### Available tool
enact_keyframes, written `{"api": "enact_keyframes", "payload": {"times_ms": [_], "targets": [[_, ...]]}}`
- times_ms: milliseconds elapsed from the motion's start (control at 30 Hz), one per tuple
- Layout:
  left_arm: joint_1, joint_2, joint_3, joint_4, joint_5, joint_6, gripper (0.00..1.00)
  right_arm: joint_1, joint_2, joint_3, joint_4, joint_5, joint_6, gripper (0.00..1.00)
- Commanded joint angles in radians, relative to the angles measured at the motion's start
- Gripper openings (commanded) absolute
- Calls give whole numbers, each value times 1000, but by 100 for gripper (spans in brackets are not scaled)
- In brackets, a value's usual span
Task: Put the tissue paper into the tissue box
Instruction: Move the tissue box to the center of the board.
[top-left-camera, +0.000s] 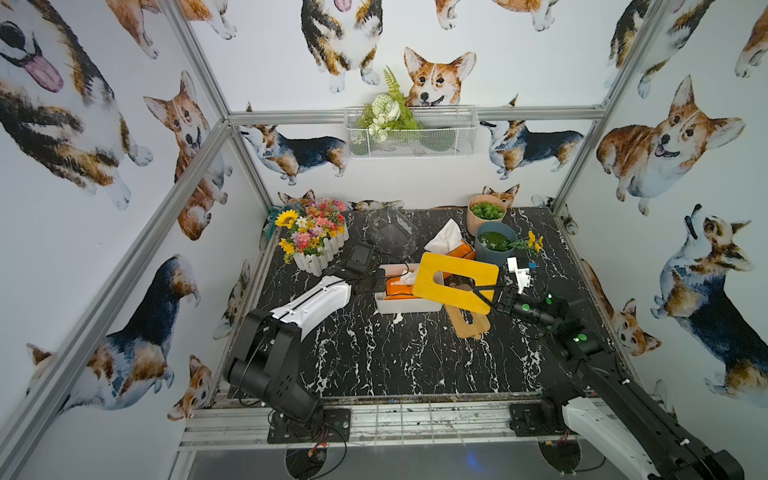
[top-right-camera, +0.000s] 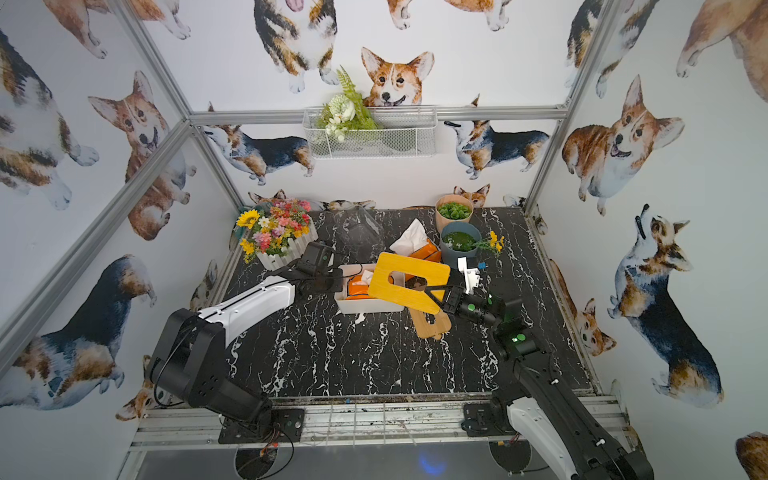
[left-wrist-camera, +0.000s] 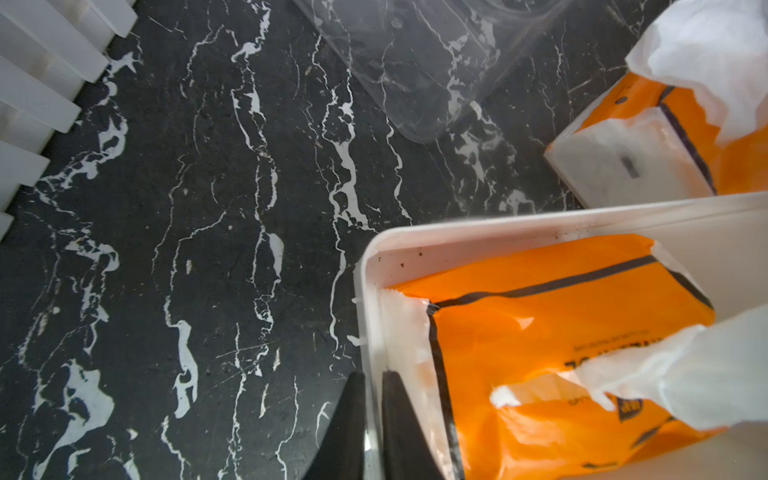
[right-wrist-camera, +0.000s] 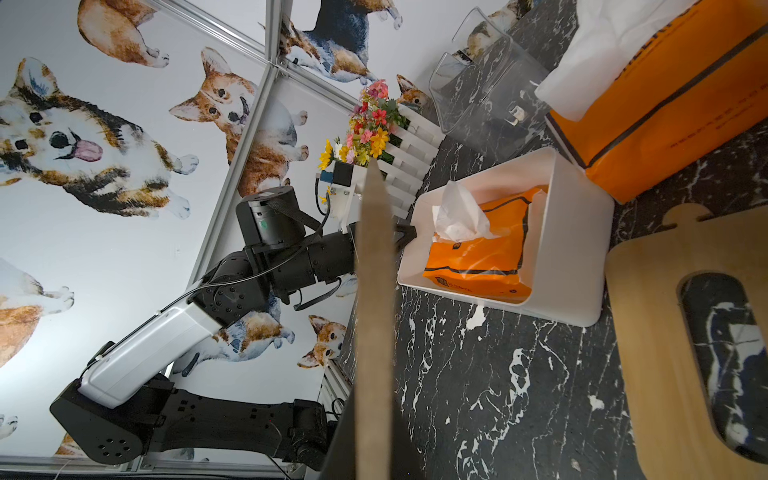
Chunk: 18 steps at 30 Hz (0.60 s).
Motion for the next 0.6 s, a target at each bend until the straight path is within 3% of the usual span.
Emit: {"api": "enact_keyframes", "payload": {"times_ms": [0,100,567], "targets": [[-5,6,13,-36,-10,38,9,2,-2,-2,49,-17,-1,0],[-10,6,21,-56,-13,51,0,2,-4,-5,49,-17,4,0],[-112,-89,-26,-98,-46,48,0,2,-84,-92,84,-42,104,0]]}}
